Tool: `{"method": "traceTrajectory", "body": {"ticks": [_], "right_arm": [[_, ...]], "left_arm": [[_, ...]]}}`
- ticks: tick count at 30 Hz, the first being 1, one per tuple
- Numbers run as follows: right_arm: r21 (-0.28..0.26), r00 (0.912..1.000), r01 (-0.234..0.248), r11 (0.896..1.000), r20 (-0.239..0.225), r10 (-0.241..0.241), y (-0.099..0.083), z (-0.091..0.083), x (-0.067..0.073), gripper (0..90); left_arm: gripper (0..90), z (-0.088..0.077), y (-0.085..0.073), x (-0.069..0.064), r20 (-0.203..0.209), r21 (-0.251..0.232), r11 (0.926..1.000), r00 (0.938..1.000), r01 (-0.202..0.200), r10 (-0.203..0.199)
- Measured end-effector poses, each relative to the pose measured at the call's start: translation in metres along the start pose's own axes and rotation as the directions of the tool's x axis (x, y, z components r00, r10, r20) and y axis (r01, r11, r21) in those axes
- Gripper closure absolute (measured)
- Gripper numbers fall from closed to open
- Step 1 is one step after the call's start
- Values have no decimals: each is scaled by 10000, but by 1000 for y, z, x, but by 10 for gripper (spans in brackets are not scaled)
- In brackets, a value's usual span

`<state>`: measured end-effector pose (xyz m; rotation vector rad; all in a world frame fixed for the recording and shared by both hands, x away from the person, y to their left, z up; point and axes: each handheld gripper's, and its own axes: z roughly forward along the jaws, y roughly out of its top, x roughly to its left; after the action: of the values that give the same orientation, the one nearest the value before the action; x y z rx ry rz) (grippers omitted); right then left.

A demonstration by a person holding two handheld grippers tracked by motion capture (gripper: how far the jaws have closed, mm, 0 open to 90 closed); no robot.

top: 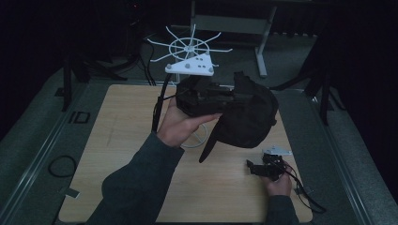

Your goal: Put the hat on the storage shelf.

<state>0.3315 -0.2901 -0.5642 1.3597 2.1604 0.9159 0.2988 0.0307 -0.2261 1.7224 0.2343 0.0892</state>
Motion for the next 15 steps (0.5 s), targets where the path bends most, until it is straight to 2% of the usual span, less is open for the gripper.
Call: {"method": "traceTrajectory", "body": {"ticks": [6,15], "right_arm": [[9,10000,20,10000,-3,-20,0,0,0,144],[16,10000,-14,10000,-9,14,0,0,0,144]], "left_arm": [[854,-3,2,1,64,-102,9999,10000,49,-48],[853,-10,9,-1,77,-295,9995,9999,-82,84]]}}
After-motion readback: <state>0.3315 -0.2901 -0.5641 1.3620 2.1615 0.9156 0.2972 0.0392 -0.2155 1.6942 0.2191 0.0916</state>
